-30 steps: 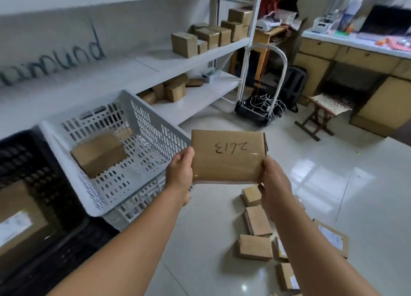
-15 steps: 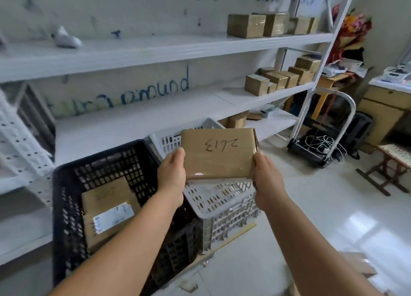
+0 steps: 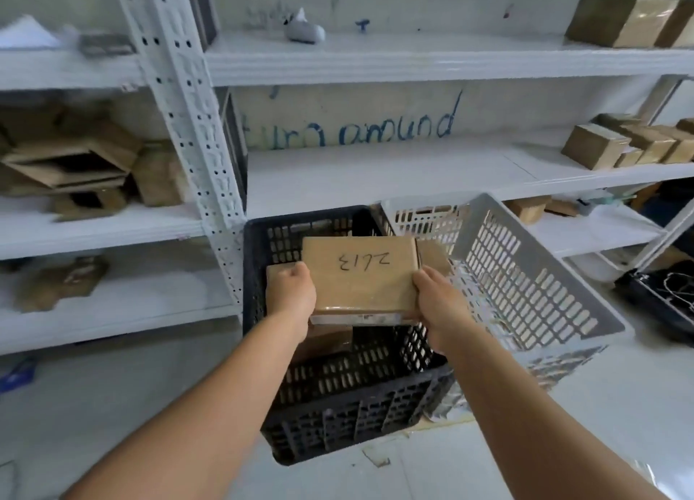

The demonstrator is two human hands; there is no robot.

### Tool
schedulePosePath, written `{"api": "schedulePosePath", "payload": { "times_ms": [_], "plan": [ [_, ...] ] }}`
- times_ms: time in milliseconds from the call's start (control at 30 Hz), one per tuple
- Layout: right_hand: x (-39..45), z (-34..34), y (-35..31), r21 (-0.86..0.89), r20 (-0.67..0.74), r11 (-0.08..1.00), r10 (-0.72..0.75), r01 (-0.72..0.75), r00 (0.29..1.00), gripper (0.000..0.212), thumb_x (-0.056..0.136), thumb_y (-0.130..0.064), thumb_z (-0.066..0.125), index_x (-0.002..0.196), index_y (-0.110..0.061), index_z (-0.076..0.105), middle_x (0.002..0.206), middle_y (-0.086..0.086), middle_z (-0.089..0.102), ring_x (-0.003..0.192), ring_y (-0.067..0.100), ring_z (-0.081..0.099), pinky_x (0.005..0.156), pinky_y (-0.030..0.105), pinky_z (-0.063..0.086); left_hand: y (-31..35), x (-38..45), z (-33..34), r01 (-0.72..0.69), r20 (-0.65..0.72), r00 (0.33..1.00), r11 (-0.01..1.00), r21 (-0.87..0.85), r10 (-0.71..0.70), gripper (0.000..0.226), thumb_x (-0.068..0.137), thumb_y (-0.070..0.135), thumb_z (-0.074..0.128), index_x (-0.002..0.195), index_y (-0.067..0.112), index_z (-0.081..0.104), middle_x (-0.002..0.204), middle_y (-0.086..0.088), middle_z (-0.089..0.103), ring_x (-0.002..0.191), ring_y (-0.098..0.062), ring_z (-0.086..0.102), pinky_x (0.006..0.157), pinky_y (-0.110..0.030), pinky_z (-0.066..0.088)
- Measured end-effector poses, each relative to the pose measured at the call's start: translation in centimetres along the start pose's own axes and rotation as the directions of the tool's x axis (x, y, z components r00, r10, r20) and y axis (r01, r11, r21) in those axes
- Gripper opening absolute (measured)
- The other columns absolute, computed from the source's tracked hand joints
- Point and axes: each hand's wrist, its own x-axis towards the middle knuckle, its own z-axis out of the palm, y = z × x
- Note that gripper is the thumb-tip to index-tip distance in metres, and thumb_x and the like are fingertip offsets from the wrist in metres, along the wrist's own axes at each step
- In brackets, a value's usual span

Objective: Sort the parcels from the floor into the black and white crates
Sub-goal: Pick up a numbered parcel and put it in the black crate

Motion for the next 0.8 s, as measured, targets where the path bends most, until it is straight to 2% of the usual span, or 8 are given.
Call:
{"api": "schedulePosePath", "payload": {
  "times_ms": [67,167,267,367,467,533,700,800],
  "plan": [
    [1.5,1.1,1.0,-0.046,0.062,0.998,0.056,-0.053,0.997,0.025,0.094,-0.024,0.039,0.106,-0.019,0.061,0.113,0.009,0.063,0.102,0.030,0.060,0.081,0.043,0.051,-1.4,1.0,-0.4,0.042,-0.031,0.999,0.996,0.079,-0.040,0.036,0.101,0.032,0.033,0.091,0.009,0.059,0.079,-0.006,0.054,0.064,-0.016,0.047,0.053,-0.027,0.036],
    [3.8,2.2,2.6,-0.098,0.117,0.982,0.174,-0.163,0.978,0.030,0.096,-0.019,0.040,0.124,-0.020,0.054,0.120,0.010,0.060,0.101,0.030,0.061,0.075,0.041,0.054,-3.6,2.4,-0.4,0.117,-0.062,0.992,0.975,0.188,-0.107,0.040,0.101,0.028,0.032,0.108,0.003,0.062,0.104,-0.016,0.064,0.083,-0.025,0.058,0.068,-0.034,0.045],
    [6.1,2.9,4.2,-0.202,0.158,0.951,0.267,-0.233,0.951,0.022,0.095,-0.011,0.041,0.107,-0.009,0.060,0.109,0.014,0.065,0.097,0.032,0.063,0.087,0.046,0.055,-5.9,3.7,0.2,0.182,-0.065,0.983,0.928,0.324,-0.170,0.039,0.101,0.023,0.033,0.115,0.002,0.062,0.114,-0.017,0.064,0.100,-0.032,0.062,0.079,-0.036,0.050],
    [8.2,3.4,5.6,-0.293,0.172,0.903,0.372,-0.313,0.912,0.015,0.092,-0.005,0.047,0.091,-0.003,0.062,0.100,0.017,0.066,0.098,0.036,0.063,0.087,0.048,0.055,-8.0,4.7,1.4,0.229,-0.060,0.972,0.851,0.473,-0.228,0.035,0.101,0.019,0.035,0.125,0.005,0.057,0.121,-0.012,0.061,0.107,-0.029,0.060,0.077,-0.030,0.046],
    [10.1,3.9,7.2,-0.362,0.179,0.862,0.437,-0.354,0.881,0.013,0.091,-0.005,0.053,0.103,-0.001,0.057,0.105,0.016,0.062,0.101,0.035,0.061,0.087,0.049,0.054,-9.5,5.6,2.9,0.281,-0.065,0.954,0.796,0.536,-0.292,0.038,0.098,0.012,0.038,0.135,0.007,0.046,0.131,-0.011,0.056,0.114,-0.027,0.057,0.082,-0.029,0.046],
    [11.4,4.2,8.5,-0.413,0.194,0.828,0.488,-0.380,0.851,0.020,0.092,-0.006,0.050,0.110,-0.003,0.056,0.109,0.016,0.062,0.101,0.036,0.060,0.087,0.052,0.054,-10.2,6.1,3.8,0.324,-0.059,0.933,0.757,0.567,-0.355,0.042,0.097,0.010,0.040,0.138,0.005,0.040,0.133,-0.012,0.054,0.116,-0.027,0.057,0.086,-0.030,0.047],
    [13.9,5.3,11.5,-0.492,0.224,0.748,0.603,-0.445,0.765,0.021,0.094,-0.008,0.048,0.112,-0.005,0.059,0.110,0.017,0.064,0.102,0.034,0.062,0.085,0.050,0.055,-12.0,7.2,5.4,0.405,-0.069,0.881,0.670,0.622,-0.468,0.037,0.095,0.010,0.044,0.130,0.002,0.050,0.131,-0.014,0.055,0.116,-0.027,0.057,0.087,-0.029,0.048],
    [14.8,6.4,13.1,-0.519,0.257,0.720,0.645,-0.460,0.720,0.018,0.096,-0.011,0.050,0.108,-0.004,0.061,0.104,0.016,0.066,0.097,0.032,0.065,0.083,0.048,0.056,-12.8,7.8,5.9,0.450,-0.108,0.847,0.594,0.667,-0.521,0.039,0.096,0.016,0.045,0.132,0.002,0.049,0.139,-0.017,0.043,0.122,-0.028,0.050,0.090,-0.030,0.046]
  ]
}}
